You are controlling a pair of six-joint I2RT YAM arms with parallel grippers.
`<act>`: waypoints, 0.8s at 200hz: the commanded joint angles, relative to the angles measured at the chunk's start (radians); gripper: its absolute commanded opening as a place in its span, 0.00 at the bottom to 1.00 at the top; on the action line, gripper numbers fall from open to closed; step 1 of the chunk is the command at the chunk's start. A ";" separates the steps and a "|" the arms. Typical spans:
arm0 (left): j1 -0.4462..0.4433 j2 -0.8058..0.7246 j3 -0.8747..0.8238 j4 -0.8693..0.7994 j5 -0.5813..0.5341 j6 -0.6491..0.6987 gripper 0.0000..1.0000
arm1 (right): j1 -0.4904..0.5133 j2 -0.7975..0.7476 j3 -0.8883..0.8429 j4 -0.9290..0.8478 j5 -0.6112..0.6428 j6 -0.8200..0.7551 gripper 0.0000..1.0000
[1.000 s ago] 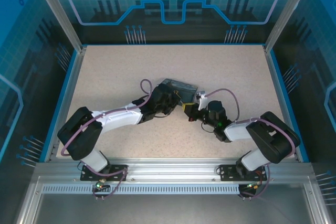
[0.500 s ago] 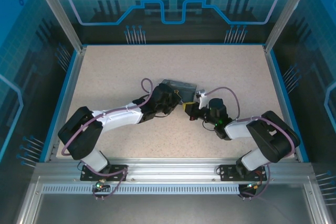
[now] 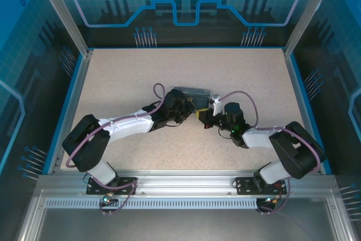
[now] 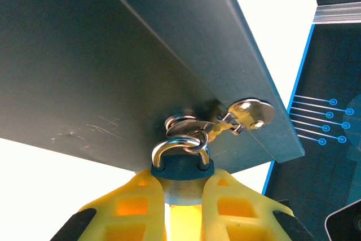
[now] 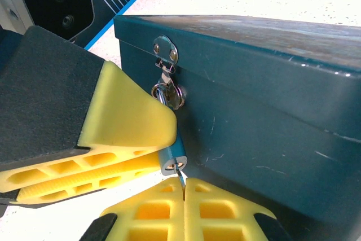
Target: Unlock the padlock with the key
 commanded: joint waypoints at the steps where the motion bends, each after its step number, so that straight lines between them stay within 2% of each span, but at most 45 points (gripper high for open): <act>1: -0.023 0.015 0.017 -0.013 0.100 0.020 0.12 | -0.016 -0.021 0.042 0.038 0.028 -0.019 0.00; 49: -0.023 0.023 0.028 0.005 0.106 0.020 0.12 | -0.033 0.007 0.040 0.095 0.007 0.045 0.00; 107: -0.022 0.017 0.004 0.057 0.099 0.058 0.12 | -0.084 0.040 0.063 0.084 -0.112 0.301 0.00; 160: -0.022 0.003 -0.025 0.079 0.090 0.058 0.12 | -0.136 0.124 0.025 0.250 -0.191 0.513 0.00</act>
